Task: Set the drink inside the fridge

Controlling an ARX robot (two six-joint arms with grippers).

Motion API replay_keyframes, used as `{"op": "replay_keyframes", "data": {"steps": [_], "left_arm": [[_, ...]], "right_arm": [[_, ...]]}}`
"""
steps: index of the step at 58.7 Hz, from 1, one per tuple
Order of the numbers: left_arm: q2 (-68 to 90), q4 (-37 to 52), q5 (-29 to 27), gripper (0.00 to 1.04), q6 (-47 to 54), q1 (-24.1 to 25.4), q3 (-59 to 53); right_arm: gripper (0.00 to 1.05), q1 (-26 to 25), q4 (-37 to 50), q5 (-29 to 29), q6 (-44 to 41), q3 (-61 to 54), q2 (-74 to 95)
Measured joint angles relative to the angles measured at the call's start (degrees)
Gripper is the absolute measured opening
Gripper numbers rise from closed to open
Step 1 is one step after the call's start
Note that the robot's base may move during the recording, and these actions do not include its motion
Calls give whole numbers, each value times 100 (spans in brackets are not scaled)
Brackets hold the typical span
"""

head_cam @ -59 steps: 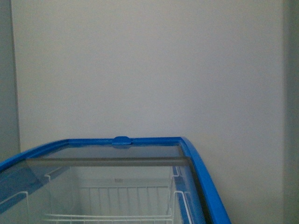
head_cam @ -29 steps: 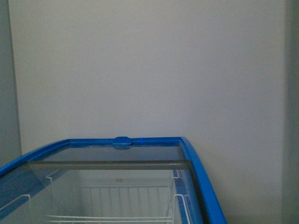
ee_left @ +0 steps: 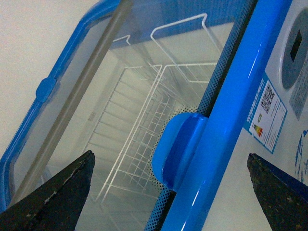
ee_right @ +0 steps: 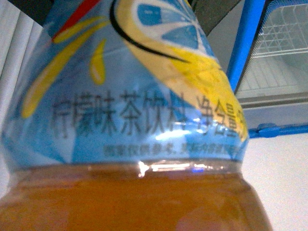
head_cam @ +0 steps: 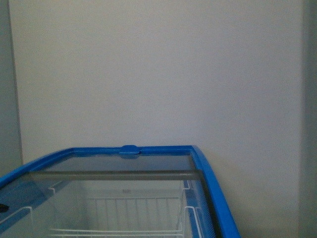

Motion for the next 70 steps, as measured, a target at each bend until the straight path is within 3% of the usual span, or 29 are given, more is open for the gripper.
{"op": "replay_keyframes", "data": {"steps": [17, 47, 70], "left_arm": [[1294, 133, -195, 97, 741, -57, 697], [2942, 317, -317, 97, 688, -468, 2371], [4468, 949, -1467, 97, -127, -935, 4603]], "right_arm": [[36, 0, 0, -2, 0, 0, 0], [36, 0, 0, -4, 0, 0, 0], [36, 0, 0, -2, -2, 0, 0]]}}
